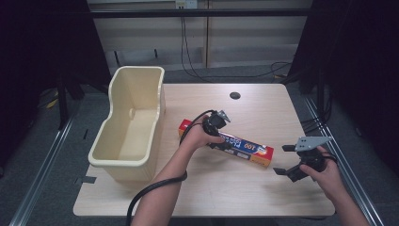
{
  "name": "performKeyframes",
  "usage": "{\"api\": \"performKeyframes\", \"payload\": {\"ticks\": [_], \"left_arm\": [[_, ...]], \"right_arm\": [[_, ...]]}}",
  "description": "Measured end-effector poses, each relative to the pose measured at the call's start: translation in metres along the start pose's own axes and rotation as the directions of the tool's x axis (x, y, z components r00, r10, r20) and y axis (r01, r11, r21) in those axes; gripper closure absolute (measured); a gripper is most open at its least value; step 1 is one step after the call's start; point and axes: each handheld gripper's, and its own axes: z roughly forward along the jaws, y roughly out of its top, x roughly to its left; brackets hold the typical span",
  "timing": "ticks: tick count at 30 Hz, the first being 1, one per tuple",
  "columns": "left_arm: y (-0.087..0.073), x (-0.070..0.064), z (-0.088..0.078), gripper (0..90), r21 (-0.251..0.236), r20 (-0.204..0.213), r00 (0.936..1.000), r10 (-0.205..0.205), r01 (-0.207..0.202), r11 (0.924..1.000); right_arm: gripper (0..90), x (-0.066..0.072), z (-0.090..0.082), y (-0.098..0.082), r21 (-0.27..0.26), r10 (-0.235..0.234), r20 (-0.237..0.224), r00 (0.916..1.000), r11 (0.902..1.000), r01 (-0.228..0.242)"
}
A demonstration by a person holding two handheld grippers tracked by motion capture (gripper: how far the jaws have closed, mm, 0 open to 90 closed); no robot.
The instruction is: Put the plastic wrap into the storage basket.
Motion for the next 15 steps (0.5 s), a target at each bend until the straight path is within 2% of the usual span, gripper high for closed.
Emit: {"api": "performKeyframes", "payload": {"ticks": [5, 8, 9, 12, 13, 14, 15], "left_arm": [[-0.003, -0.001, 0.001, 0.0, 0.004, 0.018, 0.9997, -0.017, 0.017, 0.9999], [-0.005, -0.003, 0.002, 0.0, 0.007, 0.025, 0.9997, -0.008, 0.008, 0.9999], [-0.006, -0.004, 0.001, 0.0, 0.015, 0.024, 0.9997, -0.006, 0.005, 0.9999], [-0.005, -0.007, 0.0, 0.8, 0.073, 0.025, 0.9989, 0.041, -0.042, 0.9964], [-0.005, -0.007, 0.0, 1.1, 0.073, 0.025, 0.9989, 0.041, -0.042, 0.9964], [-0.007, -0.01, 0.0, 2.3, 0.088, 0.016, 0.9996, 0.024, -0.025, 0.9958], [-0.007, -0.01, -0.001, 3.3, 0.097, 0.016, 0.9992, 0.037, -0.039, 0.9945]], "right_arm": [[3.5, 0.0, 0.0, 0.0, 0.003, -0.004, 0.0, 1.0, 1.0, 0.004], [3.4, -0.001, 0.0, 0.0, 0.0, 0.004, 0.002, 1.0, 1.0, -0.004], [3.4, -0.001, -0.001, 0.0, -0.001, 0.004, 0.002, 1.0, 1.0, -0.004], [3.4, -0.001, 0.0, -0.001, 0.0, 0.003, 0.003, 1.0, 1.0, -0.003], [3.4, -0.001, 0.0, -0.001, 0.0, 0.003, 0.003, 1.0, 1.0, -0.003], [3.5, -0.001, 0.0, 0.0, -0.001, 0.004, 0.001, 1.0, 1.0, -0.004], [3.4, -0.001, 0.0, 0.0, 0.0, 0.001, -0.002, 1.0, 1.0, -0.001]]}}
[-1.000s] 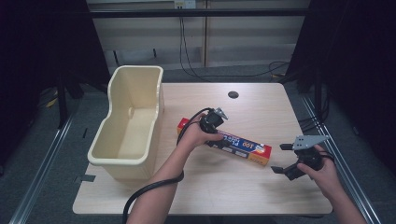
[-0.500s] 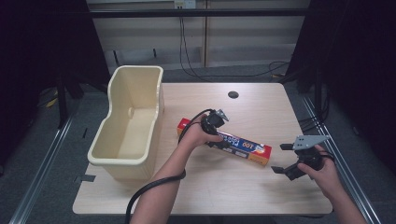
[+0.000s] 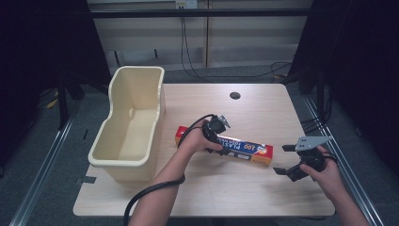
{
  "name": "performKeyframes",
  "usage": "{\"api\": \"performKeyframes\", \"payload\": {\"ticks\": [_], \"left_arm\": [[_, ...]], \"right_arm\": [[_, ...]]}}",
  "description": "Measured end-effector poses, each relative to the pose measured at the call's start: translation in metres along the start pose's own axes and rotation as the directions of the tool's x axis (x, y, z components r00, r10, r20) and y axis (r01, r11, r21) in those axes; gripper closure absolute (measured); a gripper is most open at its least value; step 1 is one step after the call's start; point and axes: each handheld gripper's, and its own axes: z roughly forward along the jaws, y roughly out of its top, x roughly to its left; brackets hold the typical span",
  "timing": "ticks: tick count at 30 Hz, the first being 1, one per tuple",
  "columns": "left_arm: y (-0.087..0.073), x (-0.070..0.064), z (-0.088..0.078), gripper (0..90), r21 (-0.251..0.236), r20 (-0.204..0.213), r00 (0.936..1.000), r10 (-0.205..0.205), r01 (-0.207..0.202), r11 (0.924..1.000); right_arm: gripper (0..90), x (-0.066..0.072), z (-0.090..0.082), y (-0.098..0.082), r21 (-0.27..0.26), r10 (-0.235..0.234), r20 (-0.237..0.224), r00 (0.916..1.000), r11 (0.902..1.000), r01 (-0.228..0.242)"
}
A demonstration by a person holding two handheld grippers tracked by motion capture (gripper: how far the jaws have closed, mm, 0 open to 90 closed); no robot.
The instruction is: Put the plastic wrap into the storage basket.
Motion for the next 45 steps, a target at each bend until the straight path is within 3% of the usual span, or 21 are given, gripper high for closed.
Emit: {"api": "performKeyframes", "payload": {"ticks": [4, 5, 7, 9, 14, 16, 19, 22, 27, 29, 31, 32, 35, 37, 38, 40, 42, 45], "left_arm": [[-0.003, -0.005, 0.001, 9.1, 0.015, -0.011, 0.9999, -0.007, 0.008, 0.9999], [-0.003, -0.005, 0.0, 9.9, 0.033, -0.009, 0.9999, 0.009, -0.009, 0.9994], [-0.003, -0.007, -0.001, 13.3, 0.035, 0.003, 1.0, -0.002, 0.002, 0.9994], [-0.003, -0.009, -0.003, 18.4, 0.055, 0.014, 0.9998, 0.017, -0.018, 0.9983], [-0.005, -0.009, -0.006, 29.0, 0.048, 0.052, 0.9986, 0.007, -0.01, 0.9988], [-0.004, -0.008, -0.006, 30.5, 0.058, 0.058, 0.9981, 0.021, -0.024, 0.998], [-0.002, -0.009, -0.004, 29.9, 0.07, 0.056, 0.9984, -0.005, 0.002, 0.9976], [0.001, -0.01, 0.002, 30.3, 0.069, 0.06, 0.9979, 0.023, -0.027, 0.9972], [0.004, -0.009, 0.006, 33.0, 0.078, 0.068, 0.9977, 0.006, -0.011, 0.9969], [0.005, -0.011, 0.006, 34.4, 0.086, 0.064, 0.9968, -0.048, 0.042, 0.9954], [0.008, -0.01, 0.005, 35.7, 0.116, 0.075, 0.9952, -0.063, 0.054, 0.9917], [0.008, -0.012, 0.006, 36.0, 0.113, 0.078, 0.9904, -0.114, 0.104, 0.9881], [0.012, -0.013, 0.003, 37.3, 0.164, 0.097, 0.9781, -0.184, 0.167, 0.9722], [0.014, -0.014, 0.001, 38.8, 0.173, 0.092, 0.9765, -0.195, 0.177, 0.9689], [0.016, -0.015, -0.002, 39.1, 0.179, 0.085, 0.9708, -0.224, 0.206, 0.962], [0.019, -0.014, -0.007, 39.7, 0.181, 0.082, 0.9725, -0.218, 0.201, 0.9628], [0.023, -0.014, -0.015, 40.0, 0.185, 0.065, 0.959, -0.276, 0.26, 0.9478], [0.028, -0.012, -0.023, 40.5, 0.187, 0.053, 0.9637, -0.262, 0.248, 0.9505]], "right_arm": [[3.4, 0.0, 0.0, 0.001, -0.001, 0.001, 0.002, 1.0, 1.0, -0.001], [3.4, 0.0, 0.0, 0.001, -0.001, 0.002, 0.003, 1.0, 1.0, -0.002], [3.4, 0.0, 0.0, 0.0, -0.001, 0.004, 0.005, 1.0, 1.0, -0.004], [3.5, 0.0, 0.0, 0.0, -0.001, 0.006, 0.006, 1.0, 1.0, -0.006], [3.5, -0.001, -0.001, 0.0, -0.008, 0.008, 0.002, 1.0, 0.9999, -0.008], [3.5, -0.001, 0.0, 0.001, -0.007, 0.008, 0.003, 1.0, 0.9999, -0.008], [3.5, 0.0, 0.0, 0.001, -0.005, 0.009, 0.006, 0.9999, 1.0, -0.009], [3.5, -0.001, -0.001, 0.001, -0.009, 0.011, 0.002, 0.9999, 0.9999, -0.011], [3.4, -0.001, -0.001, 0.0, -0.015, 0.012, 0.004, 0.9999, 0.9998, -0.012], [3.4, -0.002, -0.002, 0.0, -0.014, 0.015, 0.007, 0.9999, 0.9998, -0.014], [3.4, -0.002, -0.002, 0.0, -0.015, 0.011, 0.006, 0.9999, 0.9998, -0.011], [3.4, -0.002, -0.002, 0.0, -0.015, 0.012, 0.005, 0.9999, 0.9998, -0.012], [3.4, -0.002, -0.002, 0.0, -0.016, 0.011, 0.005, 0.9999, 0.9998, -0.011], [3.4, -0.002, -0.002, 0.0, -0.014, 0.011, 0.006, 0.9999, 0.9998, -0.01], [3.4, -0.002, -0.002, 0.0, -0.014, 0.012, 0.006, 0.9999, 0.9998, -0.012], [3.4, -0.002, -0.002, 0.0, -0.015, 0.011, 0.006, 0.9999, 0.9998, -0.011], [3.4, -0.002, -0.003, 0.0, -0.016, 0.012, 0.005, 0.9999, 0.9998, -0.012], [3.4, -0.001, -0.003, 0.001, -0.019, 0.017, 0.007, 0.9998, 0.9997, -0.017]]}}
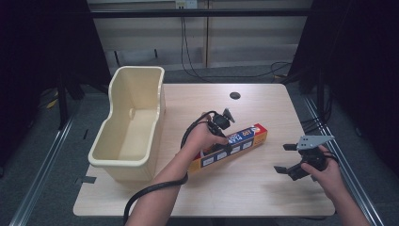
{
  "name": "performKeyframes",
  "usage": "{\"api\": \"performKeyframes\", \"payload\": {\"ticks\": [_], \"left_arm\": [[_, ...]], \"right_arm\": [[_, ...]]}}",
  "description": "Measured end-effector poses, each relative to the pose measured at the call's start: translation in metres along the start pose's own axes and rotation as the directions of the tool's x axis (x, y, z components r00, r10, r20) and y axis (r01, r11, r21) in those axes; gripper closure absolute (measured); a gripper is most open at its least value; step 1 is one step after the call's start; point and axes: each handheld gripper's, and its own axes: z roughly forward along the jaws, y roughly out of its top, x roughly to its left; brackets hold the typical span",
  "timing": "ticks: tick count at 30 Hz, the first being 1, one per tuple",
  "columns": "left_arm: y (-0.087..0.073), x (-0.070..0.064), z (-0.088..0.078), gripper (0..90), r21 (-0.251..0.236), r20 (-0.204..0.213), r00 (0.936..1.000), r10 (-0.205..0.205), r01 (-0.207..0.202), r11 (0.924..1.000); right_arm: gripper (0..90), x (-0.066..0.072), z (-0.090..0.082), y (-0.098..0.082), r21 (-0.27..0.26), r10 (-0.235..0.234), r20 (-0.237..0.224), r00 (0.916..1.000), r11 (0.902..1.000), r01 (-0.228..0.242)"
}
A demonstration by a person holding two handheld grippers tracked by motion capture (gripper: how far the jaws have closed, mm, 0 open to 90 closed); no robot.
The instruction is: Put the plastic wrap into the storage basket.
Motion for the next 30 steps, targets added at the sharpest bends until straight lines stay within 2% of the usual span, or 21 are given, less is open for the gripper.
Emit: {"api": "performKeyframes", "payload": {"ticks": [1, 2, 3, 5, 6, 7, 10, 12, 14, 16, 17, 18, 22, 26, 27, 28, 30], "left_arm": [[0.001, -0.002, -0.007, 40.6, 0.006, -0.017, 0.9996, -0.024, 0.024, 0.9997], [0.003, -0.003, -0.012, 40.7, 0.002, -0.026, 0.9992, -0.03, 0.03, 0.9995], [0.003, -0.002, -0.015, 40.8, 0.0, -0.023, 0.9994, -0.026, 0.026, 0.9997], [0.004, -0.003, -0.023, 40.8, -0.004, -0.025, 0.9981, -0.056, 0.056, 0.9984], [0.004, -0.003, -0.023, 40.8, -0.004, -0.025, 0.9981, -0.056, 0.056, 0.9984], [0.004, -0.002, -0.031, 40.8, -0.003, -0.029, 0.9983, -0.05, 0.05, 0.9987], [0.004, -0.003, -0.042, 40.8, -0.01, -0.035, 0.9953, -0.091, 0.091, 0.9958], [0.003, -0.002, -0.049, 40.7, -0.003, -0.043, 0.995, -0.09, 0.09, 0.9959], [0.003, -0.002, -0.058, 40.8, 0.0, -0.049, 0.9921, -0.116, 0.116, 0.9932], [0.002, -0.002, -0.062, 40.7, -0.001, -0.055, 0.9916, -0.117, 0.117, 0.9932], [0.002, -0.002, -0.069, 40.7, 0.001, -0.06, 0.9908, -0.121, 0.121, 0.9926], [0.001, -0.002, -0.074, 40.7, 0.002, -0.063, 0.9871, -0.147, 0.147, 0.9891], [-0.002, 0.0, -0.088, 40.7, 0.007, -0.076, 0.9847, -0.157, 0.158, 0.9874], [-0.005, 0.0, -0.103, 40.7, -0.007, -0.086, 0.9782, -0.189, 0.189, 0.9819], [-0.005, 0.001, -0.107, 40.7, 0.003, -0.089, 0.9784, -0.187, 0.188, 0.9823], [-0.006, 0.0, -0.109, 40.7, -0.005, -0.092, 0.9747, -0.204, 0.204, 0.9789], [-0.007, 0.0, -0.116, 40.7, -0.009, -0.104, 0.9713, -0.214, 0.214, 0.9767]], "right_arm": [[3.4, 0.0, 0.0, 0.0, 0.0, -0.001, 0.003, 1.0, 1.0, 0.001], [3.4, 0.0, 0.0, 0.0, -0.001, -0.001, 0.003, 1.0, 1.0, 0.001], [3.4, 0.0, 0.0, 0.0, -0.001, -0.001, 0.003, 1.0, 1.0, 0.001], [3.4, 0.0, 0.0, 0.0, -0.001, -0.001, 0.001, 1.0, 1.0, 0.001], [3.4, 0.0, 0.0, 0.0, -0.003, -0.001, 0.001, 1.0, 1.0, 0.001], [3.4, 0.001, 0.0, 0.0, -0.001, -0.002, 0.0, 1.0, 1.0, 0.002], [3.4, 0.001, 0.0, 0.001, 0.002, -0.006, -0.003, 1.0, 1.0, 0.006], [3.4, 0.002, 0.0, 0.002, -0.003, -0.006, -0.001, 1.0, 1.0, 0.006], [3.4, 0.002, 0.0, 0.002, -0.006, -0.006, -0.001, 1.0, 1.0, 0.006], [3.4, 0.001, 0.0, 0.002, -0.007, -0.005, 0.0, 1.0, 1.0, 0.005], [3.4, 0.001, 0.0, 0.001, -0.004, -0.006, -0.002, 1.0, 1.0, 0.006], [3.3, 0.001, 0.0, 0.001, -0.003, -0.007, -0.004, 1.0, 1.0, 0.007], [3.3, 0.002, 0.001, 0.002, -0.006, -0.011, -0.002, 0.9999, 0.9999, 0.011], [3.4, 0.002, 0.001, 0.002, -0.006, -0.009, -0.002, 1.0, 0.9999, 0.009], [3.4, 0.003, 0.002, 0.002, -0.005, -0.01, -0.001, 0.9999, 0.9999, 0.01], [3.4, 0.003, 0.002, 0.002, -0.005, -0.011, -0.002, 0.9999, 0.9999, 0.011], [3.4, 0.003, 0.001, 0.003, -0.007, -0.014, 0.001, 0.9999, 0.9999, 0.014]]}}
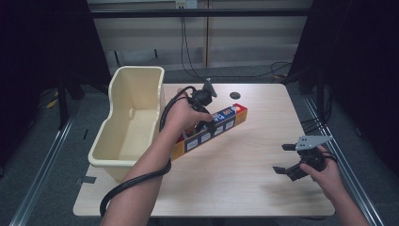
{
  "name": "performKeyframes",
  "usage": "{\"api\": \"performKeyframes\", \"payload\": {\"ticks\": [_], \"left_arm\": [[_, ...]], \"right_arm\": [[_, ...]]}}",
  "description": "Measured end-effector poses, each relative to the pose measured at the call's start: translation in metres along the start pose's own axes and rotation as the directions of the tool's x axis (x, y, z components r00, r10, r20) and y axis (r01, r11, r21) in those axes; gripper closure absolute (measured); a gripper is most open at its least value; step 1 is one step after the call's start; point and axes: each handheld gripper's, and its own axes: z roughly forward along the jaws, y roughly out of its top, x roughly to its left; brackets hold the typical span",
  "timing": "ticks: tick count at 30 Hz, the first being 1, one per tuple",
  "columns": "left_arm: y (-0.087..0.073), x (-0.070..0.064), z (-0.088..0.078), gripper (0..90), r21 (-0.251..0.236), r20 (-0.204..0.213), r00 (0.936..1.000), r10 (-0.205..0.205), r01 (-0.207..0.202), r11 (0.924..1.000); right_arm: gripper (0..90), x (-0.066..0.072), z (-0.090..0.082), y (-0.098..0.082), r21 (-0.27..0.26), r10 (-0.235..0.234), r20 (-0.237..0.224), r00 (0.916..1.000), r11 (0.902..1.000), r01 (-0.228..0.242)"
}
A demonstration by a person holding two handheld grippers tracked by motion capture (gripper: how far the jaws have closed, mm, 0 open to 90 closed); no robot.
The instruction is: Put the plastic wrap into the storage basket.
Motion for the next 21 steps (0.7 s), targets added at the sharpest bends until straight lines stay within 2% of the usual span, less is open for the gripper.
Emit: {"api": "performKeyframes", "payload": {"ticks": [1, 2, 11, 14, 15, 21], "left_arm": [[0.0, 0.0, -0.003, 40.7, 0.001, 0.0, 0.9996, -0.027, 0.027, 0.9996], [-0.001, 0.0, -0.006, 40.7, 0.003, -0.005, 0.9994, -0.034, 0.034, 0.9994], [-0.004, 0.004, -0.032, 40.7, -0.012, -0.022, 0.9968, -0.077, 0.077, 0.9969], [-0.006, 0.006, -0.039, 40.7, -0.003, -0.03, 0.9955, -0.09, 0.09, 0.9959], [-0.006, 0.007, -0.04, 40.7, -0.006, -0.025, 0.9939, -0.107, 0.107, 0.9942], [-0.011, 0.011, -0.051, 40.8, -0.012, -0.02, 0.9911, -0.132, 0.131, 0.9913]], "right_arm": [[3.4, 0.0, 0.0, 0.0, 0.0, 0.003, 0.001, 1.0, 1.0, -0.003], [3.4, 0.0, 0.0, 0.0, -0.001, 0.004, -0.002, 1.0, 1.0, -0.004], [3.3, 0.001, -0.001, 0.001, -0.004, 0.001, -0.006, 1.0, 1.0, -0.001], [3.4, 0.001, 0.0, 0.001, -0.003, 0.004, -0.007, 1.0, 1.0, -0.004], [3.4, 0.001, 0.0, 0.0, -0.002, 0.003, -0.006, 1.0, 1.0, -0.003], [3.3, 0.002, 0.0, 0.001, -0.005, 0.003, -0.01, 0.9999, 1.0, -0.003]]}}
